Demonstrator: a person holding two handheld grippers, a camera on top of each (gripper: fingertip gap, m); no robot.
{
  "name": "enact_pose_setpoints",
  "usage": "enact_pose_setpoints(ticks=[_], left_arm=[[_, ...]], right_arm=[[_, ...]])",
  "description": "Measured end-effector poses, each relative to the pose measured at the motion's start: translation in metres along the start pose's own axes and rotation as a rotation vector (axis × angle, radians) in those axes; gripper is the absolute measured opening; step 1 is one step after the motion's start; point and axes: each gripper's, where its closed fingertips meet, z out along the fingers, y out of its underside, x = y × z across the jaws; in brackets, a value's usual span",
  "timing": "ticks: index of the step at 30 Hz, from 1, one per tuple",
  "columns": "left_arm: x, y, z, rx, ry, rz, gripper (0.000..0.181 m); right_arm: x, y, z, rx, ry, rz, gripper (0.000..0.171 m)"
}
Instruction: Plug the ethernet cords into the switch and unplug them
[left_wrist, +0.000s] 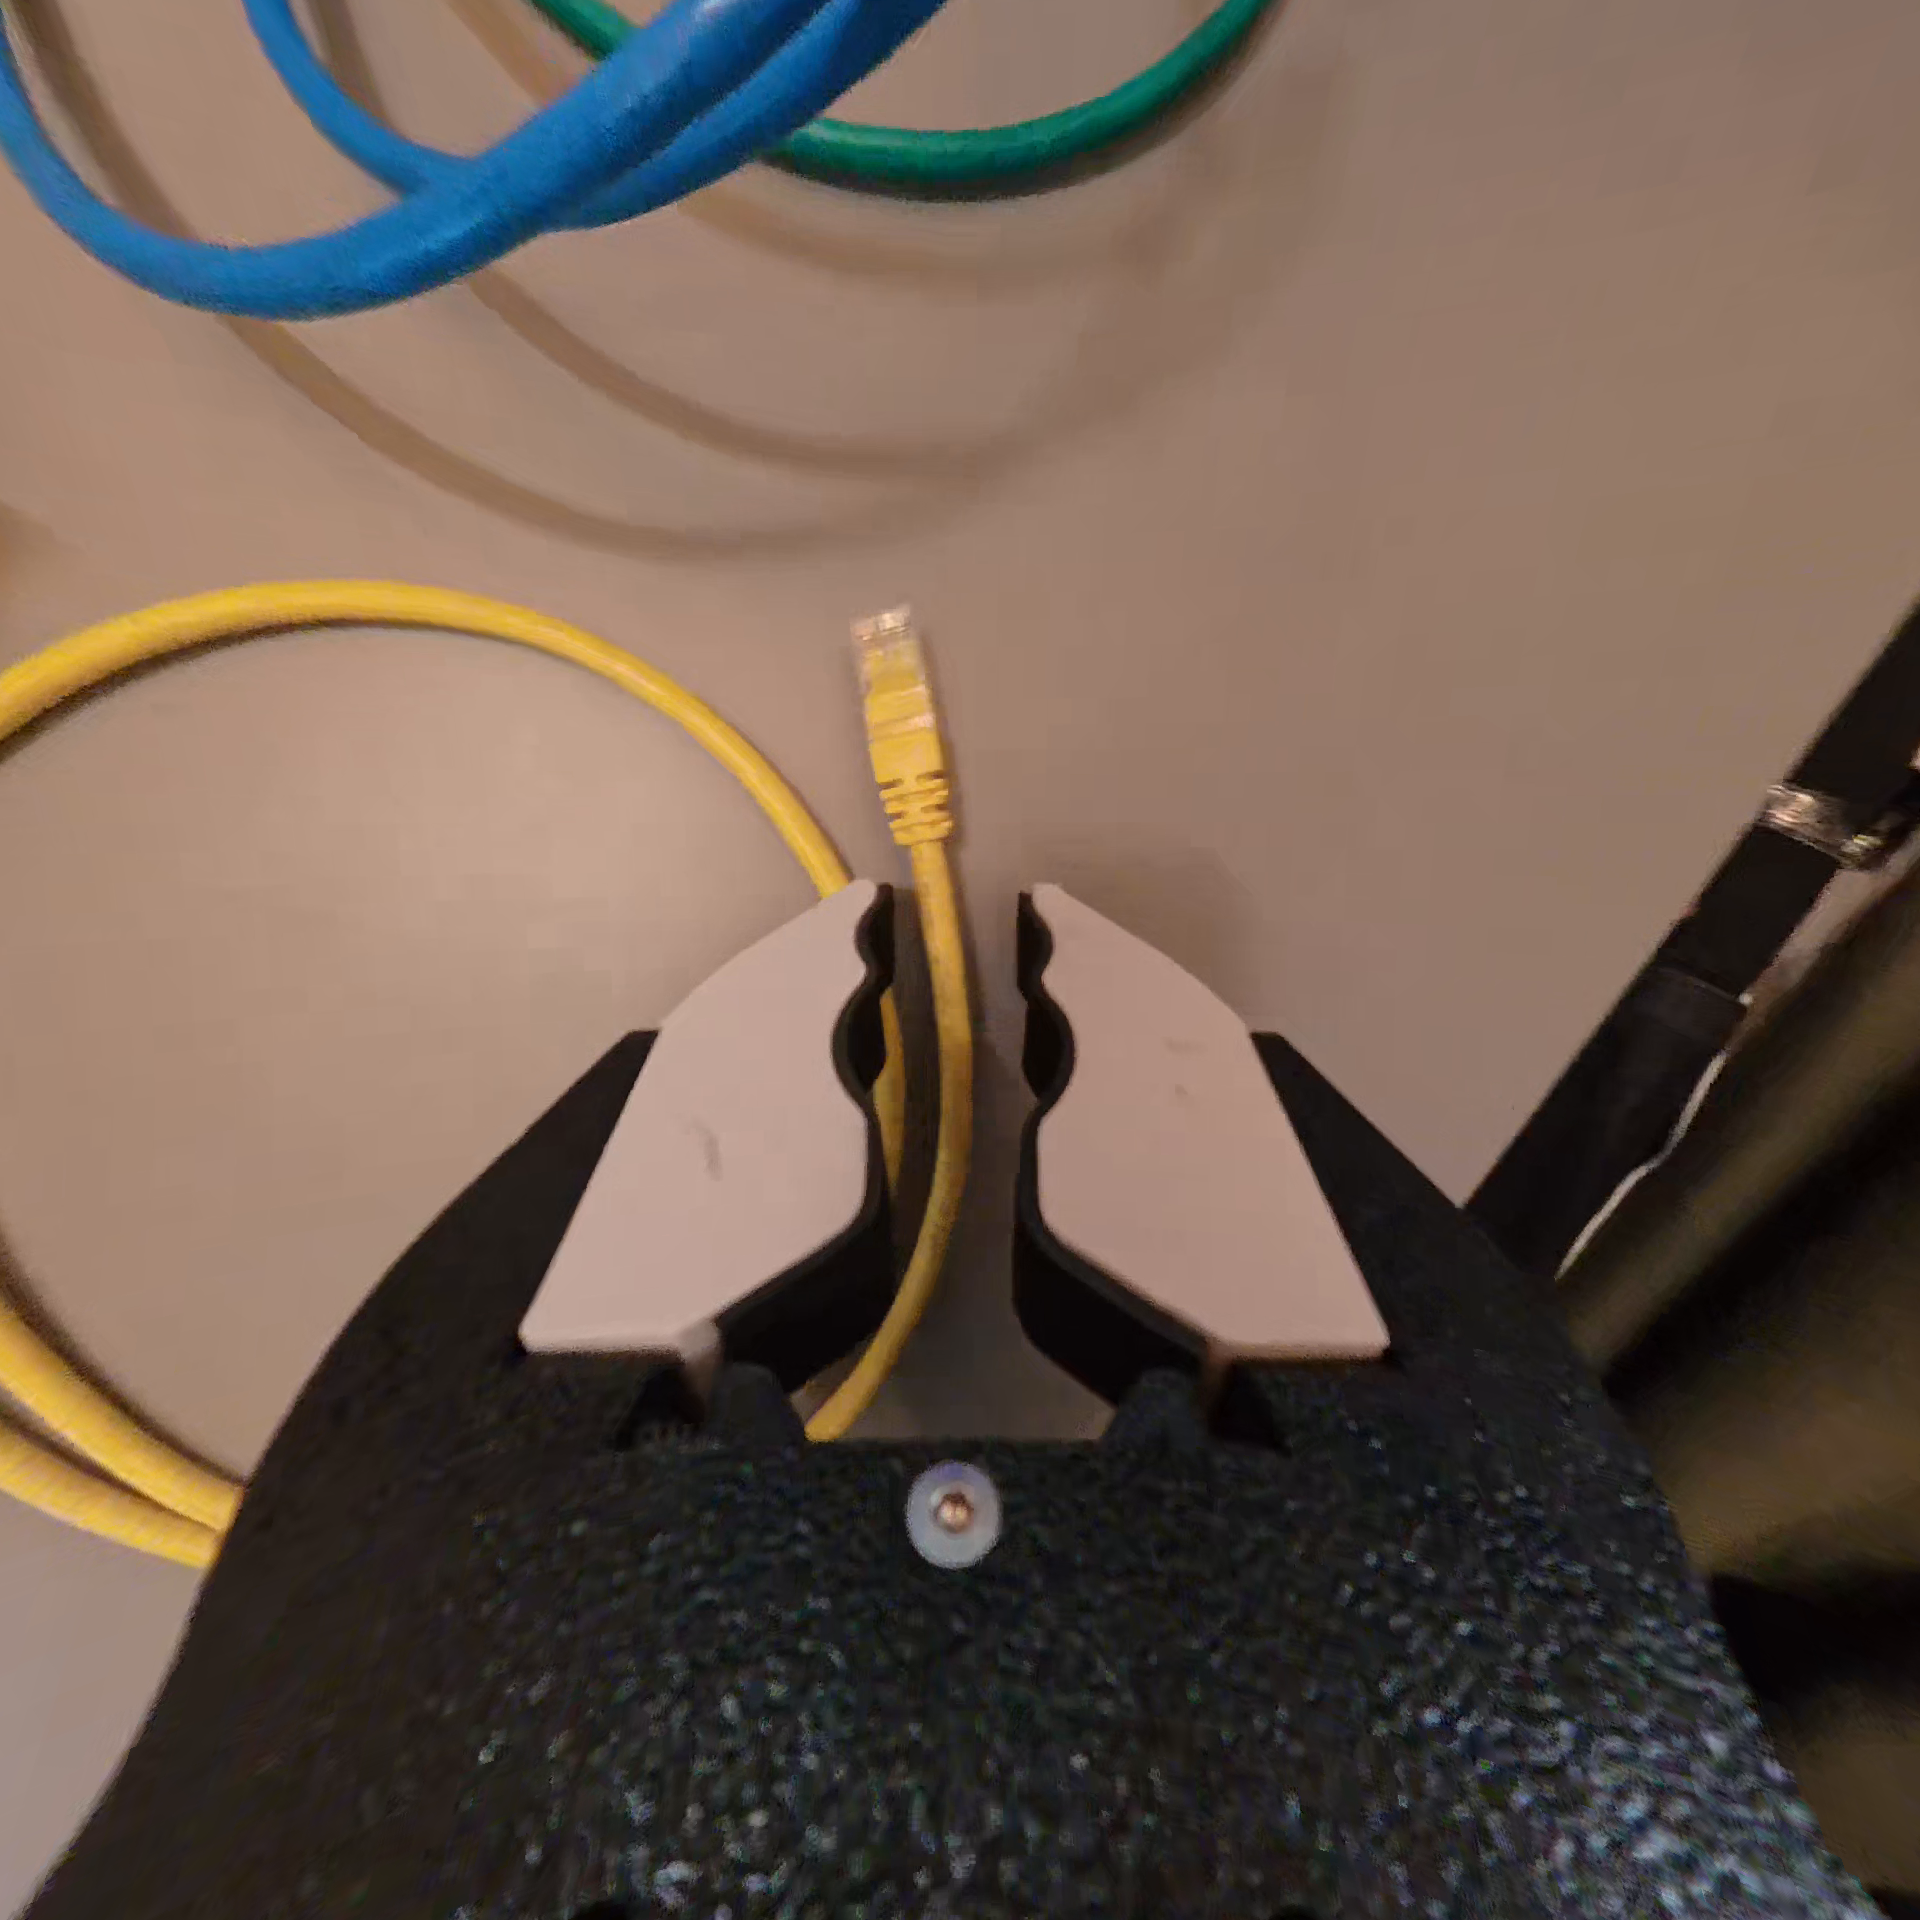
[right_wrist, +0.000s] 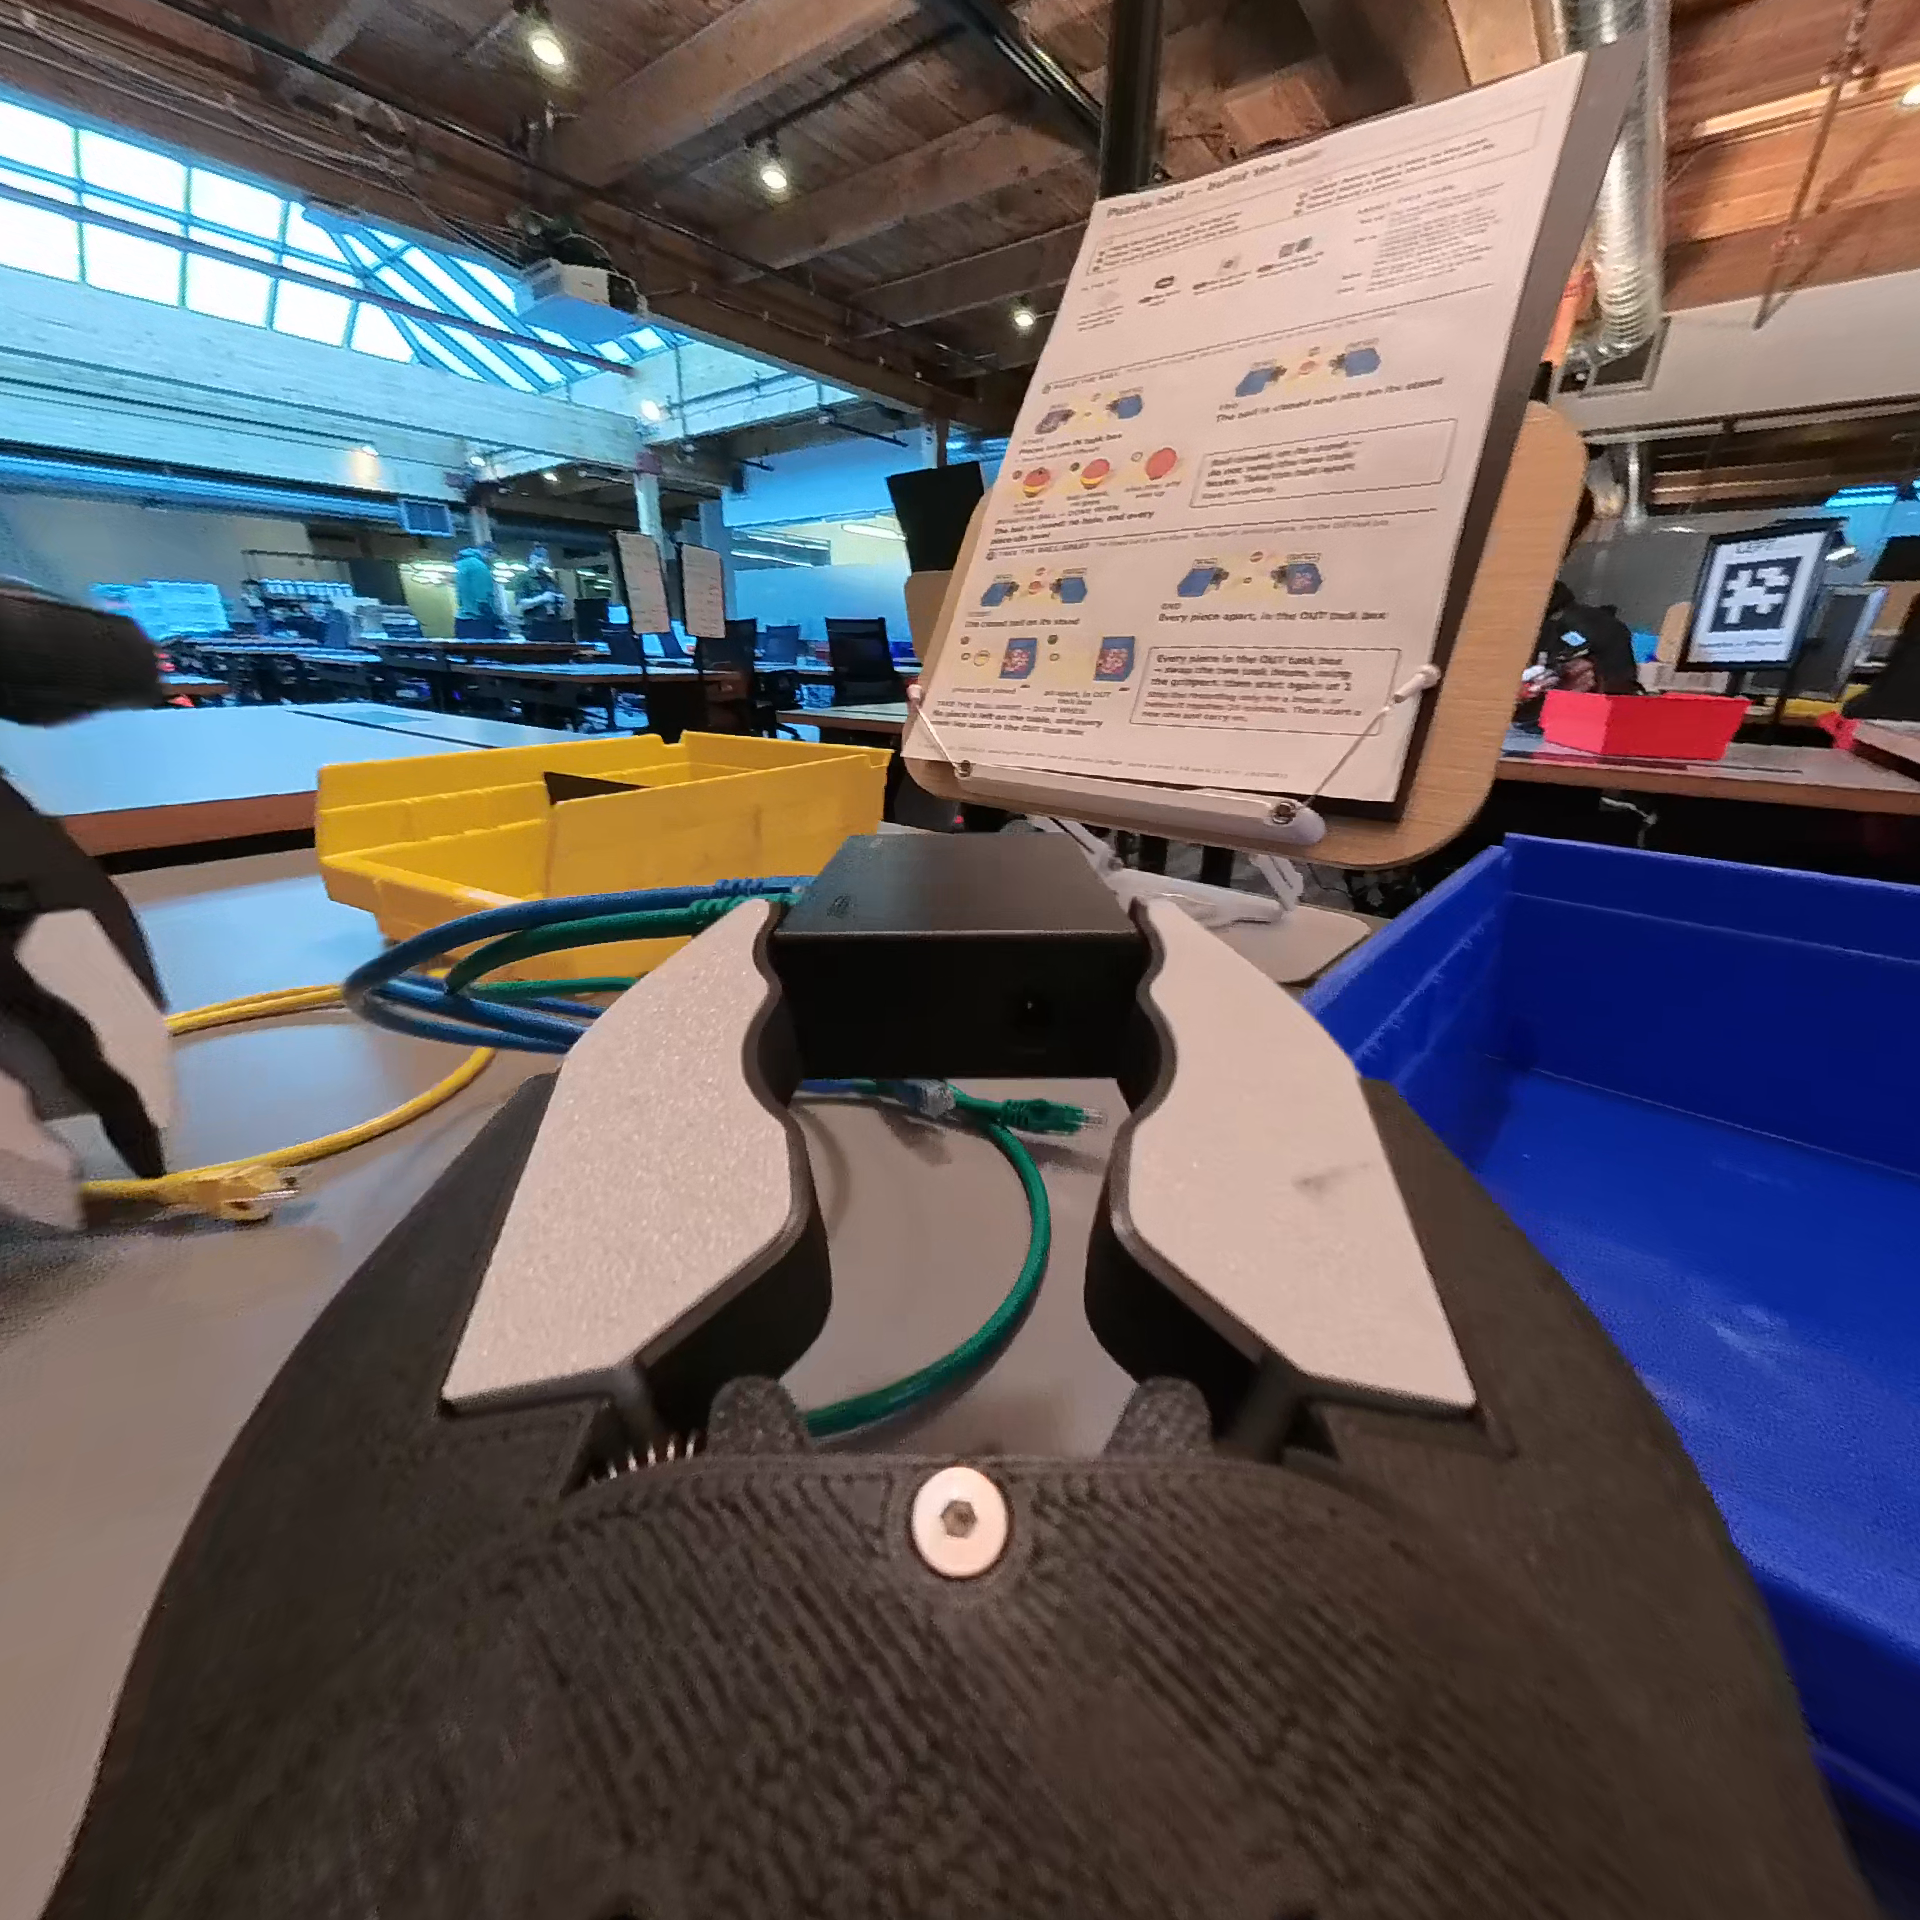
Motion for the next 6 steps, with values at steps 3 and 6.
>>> enact_pose_setpoints(ticks=[3, 6], left_arm=[[-0.003, -0.003, 0.006, 0.004, -0.014, -0.003, 0.005], [0.001, -0.014, 0.002, 0.06, -0.043, 0.066, 0.005]], right_arm=[[-0.009, 0.001, 0.003, 0.0, -0.049, 0.007, 0.062], [-0.015, 0.001, 0.004, -0.004, -0.075, -0.001, 0.062]])
